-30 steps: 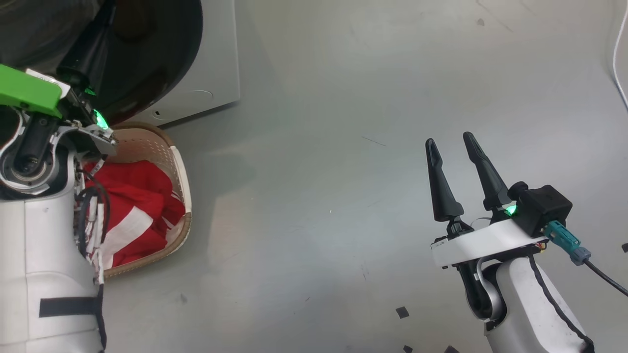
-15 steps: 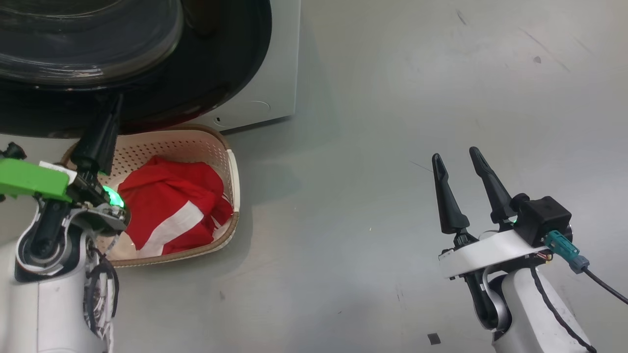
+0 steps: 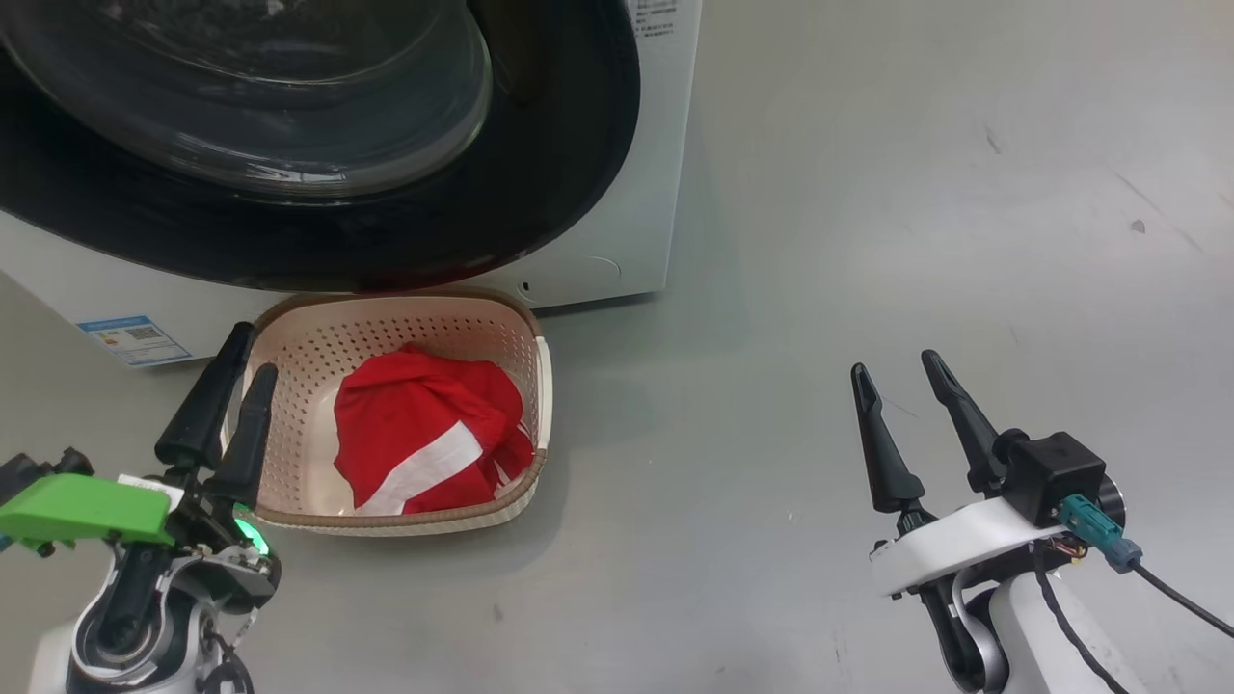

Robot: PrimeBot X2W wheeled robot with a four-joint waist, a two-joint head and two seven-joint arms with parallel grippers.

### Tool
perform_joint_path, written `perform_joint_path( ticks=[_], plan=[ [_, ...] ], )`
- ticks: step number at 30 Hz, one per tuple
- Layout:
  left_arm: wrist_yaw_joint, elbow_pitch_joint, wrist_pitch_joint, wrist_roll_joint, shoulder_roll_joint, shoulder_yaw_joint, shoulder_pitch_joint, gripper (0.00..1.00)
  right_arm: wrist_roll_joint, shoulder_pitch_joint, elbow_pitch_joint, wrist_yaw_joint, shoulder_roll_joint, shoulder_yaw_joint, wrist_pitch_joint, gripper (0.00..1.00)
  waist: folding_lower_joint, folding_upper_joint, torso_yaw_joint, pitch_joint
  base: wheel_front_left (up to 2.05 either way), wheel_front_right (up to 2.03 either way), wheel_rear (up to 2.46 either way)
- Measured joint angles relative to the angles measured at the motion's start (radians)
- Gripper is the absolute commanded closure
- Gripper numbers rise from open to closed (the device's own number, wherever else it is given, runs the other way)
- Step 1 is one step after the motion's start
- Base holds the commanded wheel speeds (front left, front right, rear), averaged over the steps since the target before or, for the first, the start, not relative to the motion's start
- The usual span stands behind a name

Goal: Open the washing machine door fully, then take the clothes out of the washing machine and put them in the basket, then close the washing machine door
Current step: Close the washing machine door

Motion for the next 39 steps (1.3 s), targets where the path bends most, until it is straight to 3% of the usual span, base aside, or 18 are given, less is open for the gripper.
perform_joint_path(
  ticks=[5, 10, 16, 22, 26, 39],
  plan=[
    [0.000, -0.047, -0.069, 0.003, 0.000, -0.001, 0.061, 0.00, -0.006, 0.019, 0.010, 0.000, -0.001, 0.000, 0.000, 0.00, 0.0000, 0.0000, 0.030, -0.041, 0.00, 0.00, 0.00],
    [0.000, -0.123, -0.169, 0.150, 0.001, -0.004, 0.116, 0.00, -0.007, 0.042, 0.014, -0.001, -0.002, -0.008, 0.000, 0.00, 0.0000, 0.0000, 0.051, -0.080, 0.00, 0.00, 0.00],
    [0.000, -0.223, -0.308, 0.481, 0.019, -0.071, 0.154, 0.00, -0.015, 0.061, 0.012, -0.009, -0.010, -0.016, 0.000, 0.00, 0.0000, 0.0000, 0.072, -0.118, 0.00, 0.00, 0.00],
    [-0.001, -0.255, -0.437, 0.813, 0.122, -0.136, 0.204, 0.00, -0.019, 0.065, 0.006, -0.009, -0.011, -0.016, 0.000, 0.00, 0.0000, 0.0000, 0.087, -0.148, 0.00, 0.00, 0.00],
    [0.003, -0.255, -0.504, 0.982, 0.158, -0.159, 0.252, 0.00, -0.022, 0.081, 0.002, -0.010, -0.012, -0.016, 0.000, 0.00, 0.0000, 0.0000, 0.089, -0.166, 0.00, 0.00, 0.00],
    [0.159, -0.211, -0.574, 1.275, 0.164, -0.278, 0.383, 0.00, -0.023, 0.149, -0.002, -0.027, -0.012, -0.026, 0.000, 0.00, 0.0000, 0.0000, 0.085, -0.208, 0.00, 0.00, 0.00]
  ],
)
